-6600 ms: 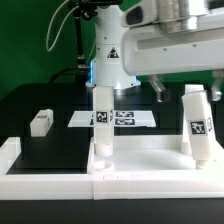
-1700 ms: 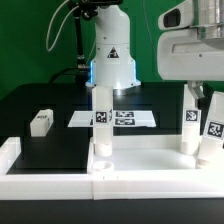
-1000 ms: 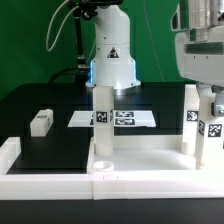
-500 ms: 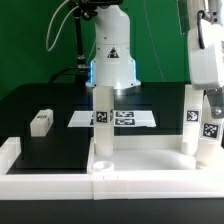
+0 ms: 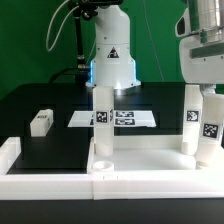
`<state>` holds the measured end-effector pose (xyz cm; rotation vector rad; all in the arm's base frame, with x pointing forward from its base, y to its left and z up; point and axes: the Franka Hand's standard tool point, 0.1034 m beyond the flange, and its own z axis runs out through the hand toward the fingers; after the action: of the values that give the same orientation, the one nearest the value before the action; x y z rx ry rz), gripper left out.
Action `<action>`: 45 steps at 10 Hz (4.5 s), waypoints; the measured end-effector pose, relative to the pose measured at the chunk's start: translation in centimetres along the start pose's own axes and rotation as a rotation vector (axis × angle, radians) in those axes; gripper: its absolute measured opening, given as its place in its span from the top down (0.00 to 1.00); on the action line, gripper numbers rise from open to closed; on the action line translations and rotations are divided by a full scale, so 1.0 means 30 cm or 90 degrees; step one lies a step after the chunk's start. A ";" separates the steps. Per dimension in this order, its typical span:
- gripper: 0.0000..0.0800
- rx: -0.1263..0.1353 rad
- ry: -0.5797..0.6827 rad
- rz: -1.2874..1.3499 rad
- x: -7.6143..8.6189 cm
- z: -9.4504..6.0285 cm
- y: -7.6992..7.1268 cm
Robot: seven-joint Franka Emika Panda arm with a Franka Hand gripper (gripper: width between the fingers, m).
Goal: Assemble desk
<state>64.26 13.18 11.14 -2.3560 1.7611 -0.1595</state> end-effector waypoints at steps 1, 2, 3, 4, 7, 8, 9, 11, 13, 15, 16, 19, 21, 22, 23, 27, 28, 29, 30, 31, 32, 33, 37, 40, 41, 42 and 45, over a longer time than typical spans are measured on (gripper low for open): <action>0.19 -0.001 0.002 -0.042 0.004 0.000 0.000; 0.19 -0.001 0.002 -0.098 0.004 0.000 0.001; 0.19 -0.009 0.004 -0.171 0.007 -0.002 0.003; 0.19 -0.043 0.004 -0.327 0.018 -0.011 0.004; 0.36 -0.055 -0.003 -0.387 0.032 -0.003 0.004; 0.36 -0.055 -0.003 -0.372 0.032 -0.003 0.004; 0.61 -0.061 -0.002 -0.331 0.037 -0.001 0.013; 0.61 -0.062 0.003 -0.229 0.048 -0.002 0.016; 0.62 -0.055 0.016 -0.029 0.069 0.000 0.023; 0.62 -0.036 0.003 0.149 0.070 0.001 0.031; 0.62 -0.034 -0.002 0.196 0.066 0.002 0.031; 0.62 -0.040 0.001 0.105 0.066 0.000 0.029; 0.30 -0.078 -0.019 -0.189 0.057 -0.004 0.029; 0.30 -0.083 -0.028 -0.251 0.050 0.000 0.037; 0.21 -0.070 -0.017 -0.272 0.059 0.000 0.045; 0.19 -0.077 0.004 -0.593 0.082 -0.005 0.030; 0.19 -0.070 0.016 -0.678 0.067 -0.003 0.015; 0.23 -0.067 0.016 -0.670 0.056 0.003 0.017; 0.23 -0.068 0.018 -0.646 0.064 0.002 0.018; 0.41 -0.068 0.019 -0.647 0.066 0.001 0.019; 0.58 -0.068 0.019 -0.645 0.066 0.002 0.019; 0.58 -0.067 0.022 -0.577 0.067 0.002 0.020; 0.64 -0.065 0.032 -0.330 0.082 0.003 0.028; 0.64 -0.045 0.019 0.046 0.085 0.003 0.048; 0.64 -0.044 0.015 0.144 0.076 0.003 0.049; 0.64 -0.045 0.017 0.163 0.074 0.004 0.049; 0.32 -0.078 0.001 -0.048 0.060 0.001 0.054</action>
Offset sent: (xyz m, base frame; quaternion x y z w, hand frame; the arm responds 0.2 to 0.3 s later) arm 0.0115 -0.0056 0.0185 -0.1010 0.0041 -0.4665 0.8787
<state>63.28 11.02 10.70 -2.5096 1.7295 -0.0653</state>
